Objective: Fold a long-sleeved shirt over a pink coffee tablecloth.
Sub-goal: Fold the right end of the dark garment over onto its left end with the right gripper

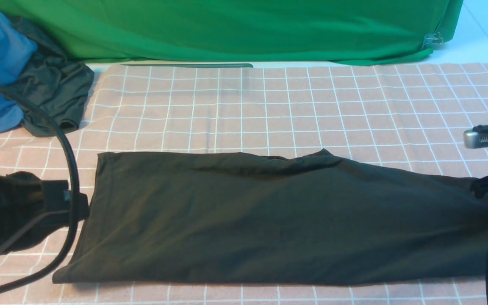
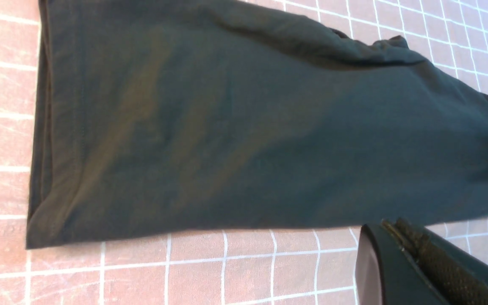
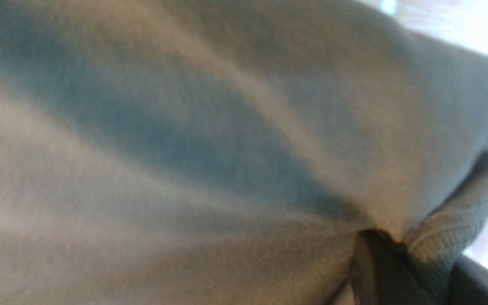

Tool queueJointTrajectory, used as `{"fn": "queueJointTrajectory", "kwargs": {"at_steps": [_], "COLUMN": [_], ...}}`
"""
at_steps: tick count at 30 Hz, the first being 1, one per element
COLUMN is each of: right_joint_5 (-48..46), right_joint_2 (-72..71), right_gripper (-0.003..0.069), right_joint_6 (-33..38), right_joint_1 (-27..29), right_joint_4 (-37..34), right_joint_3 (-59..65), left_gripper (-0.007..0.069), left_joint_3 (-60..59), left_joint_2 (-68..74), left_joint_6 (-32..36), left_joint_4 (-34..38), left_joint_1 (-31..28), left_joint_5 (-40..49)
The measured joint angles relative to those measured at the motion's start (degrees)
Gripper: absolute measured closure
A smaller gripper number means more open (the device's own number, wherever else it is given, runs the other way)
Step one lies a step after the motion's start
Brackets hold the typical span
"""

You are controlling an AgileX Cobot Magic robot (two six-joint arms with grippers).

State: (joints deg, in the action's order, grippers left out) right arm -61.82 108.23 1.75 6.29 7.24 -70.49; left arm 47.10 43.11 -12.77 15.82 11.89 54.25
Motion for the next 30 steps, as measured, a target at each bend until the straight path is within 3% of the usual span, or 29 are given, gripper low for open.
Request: {"fn": "queueJointTrajectory", "kwargs": {"at_steps": [12,21,23,27,30], "right_joint_5": [-7.1,-6.7,-5.9,-2.6,-1.5], "right_joint_2": [-6.4,-4.0,-3.2,-1.7,-1.2], "right_gripper": [0.0562,0.0536,0.0480,0.0160,0.0022], "right_joint_6": [0.0,0.2,0.2,-2.2,-3.2], "right_joint_1": [4.0,4.3,4.3,4.9,6.1], "right_joint_4": [0.0,0.5,1.4,3.8,4.0], "right_joint_3": [-6.8,-6.8,-6.8,-6.8,-6.8], "left_gripper": [0.0611,0.0611,0.0611,0.0611,0.0611], "left_joint_3": [0.0,0.0,0.0,0.0,0.0], "left_joint_2": [0.0,0.0,0.0,0.0,0.0], "left_joint_6": [0.0,0.0,0.0,0.0,0.0], "left_joint_4": [-0.1,-0.1,-0.1,-0.3,-0.6], "left_joint_1": [0.0,0.0,0.0,0.0,0.0], "left_joint_5": [0.1,-0.1,-0.1,-0.1,-0.1]}}
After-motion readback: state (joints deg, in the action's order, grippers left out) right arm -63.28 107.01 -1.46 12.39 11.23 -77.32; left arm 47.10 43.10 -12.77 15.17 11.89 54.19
